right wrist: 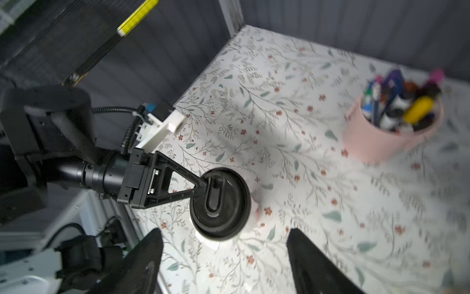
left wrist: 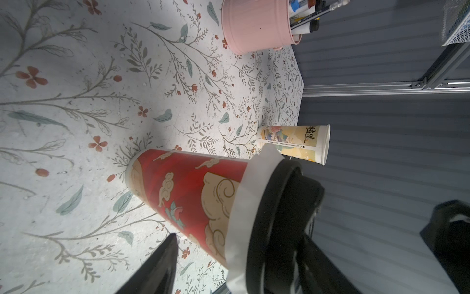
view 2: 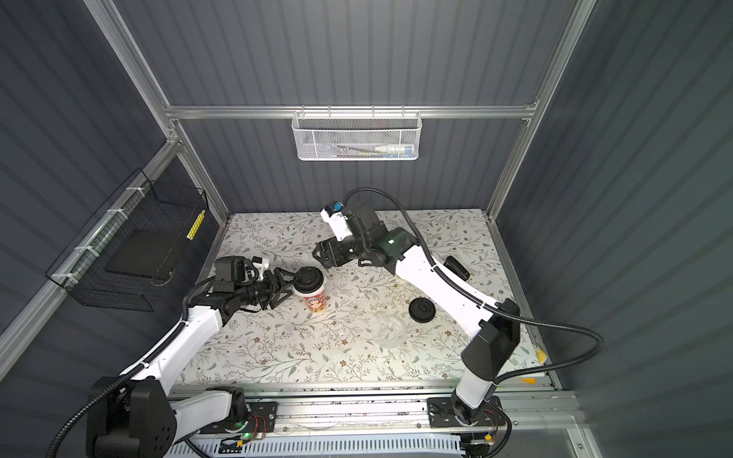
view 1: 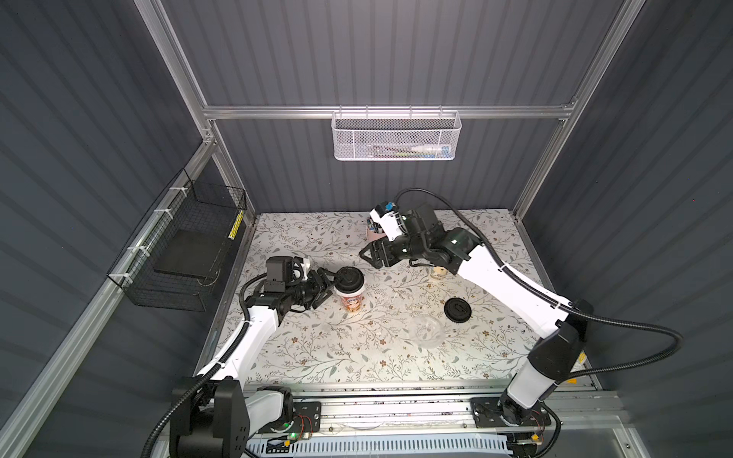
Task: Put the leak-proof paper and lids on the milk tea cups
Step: Secure the cup lid on the cup.
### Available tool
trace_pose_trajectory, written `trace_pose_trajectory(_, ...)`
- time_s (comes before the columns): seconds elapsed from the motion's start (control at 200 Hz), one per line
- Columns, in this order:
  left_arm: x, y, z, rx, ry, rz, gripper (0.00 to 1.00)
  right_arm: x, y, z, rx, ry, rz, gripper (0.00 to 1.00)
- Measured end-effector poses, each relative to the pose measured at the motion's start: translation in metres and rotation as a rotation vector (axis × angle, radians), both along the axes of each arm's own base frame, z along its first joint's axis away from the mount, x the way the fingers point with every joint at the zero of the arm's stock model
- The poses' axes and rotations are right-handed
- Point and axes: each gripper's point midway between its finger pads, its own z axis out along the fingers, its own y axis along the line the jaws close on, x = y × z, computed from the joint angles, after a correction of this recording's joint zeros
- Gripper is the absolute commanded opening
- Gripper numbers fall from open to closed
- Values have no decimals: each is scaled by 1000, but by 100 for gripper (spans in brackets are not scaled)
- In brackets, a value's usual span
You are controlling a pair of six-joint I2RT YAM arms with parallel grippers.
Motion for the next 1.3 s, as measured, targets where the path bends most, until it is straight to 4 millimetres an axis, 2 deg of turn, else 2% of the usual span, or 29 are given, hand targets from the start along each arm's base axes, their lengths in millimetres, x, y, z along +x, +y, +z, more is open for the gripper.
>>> trace_pose_trajectory(0.045, 0, 0, 0, 1, 0, 1, 72, 1, -11, -13, 22, 87, -56, 68)
trace_pose_trajectory(0.115, 0, 1, 0, 4, 1, 4, 72, -2, -17, -39, 31, 215, -95, 64)
trace_pose_trajectory(0.23, 0, 1, 0, 7, 2, 5, 71, -15, -10, -85, 9, 400, -91, 60)
trace_pose_trajectory(0.345, 0, 1, 0, 9, 2, 4, 71, -24, -1, -106, 5, 498, -71, 59)
trace_pose_trajectory(0.525, 0, 1, 0, 13, 4, 5, 71, -28, 9, -108, 38, 548, -42, 57)
trace_pose_trajectory(0.786, 1, 1, 0, 18, 12, 8, 71, -23, 21, -126, 43, 602, -23, 54)
trace_pose_trajectory(1.141, 1, 1, 0, 19, 14, 8, 71, -21, 31, -123, 83, 618, 16, 54)
trace_pose_trajectory(1.301, 1, 2, 0, 21, 12, 10, 71, -21, 32, -124, 86, 626, 10, 46)
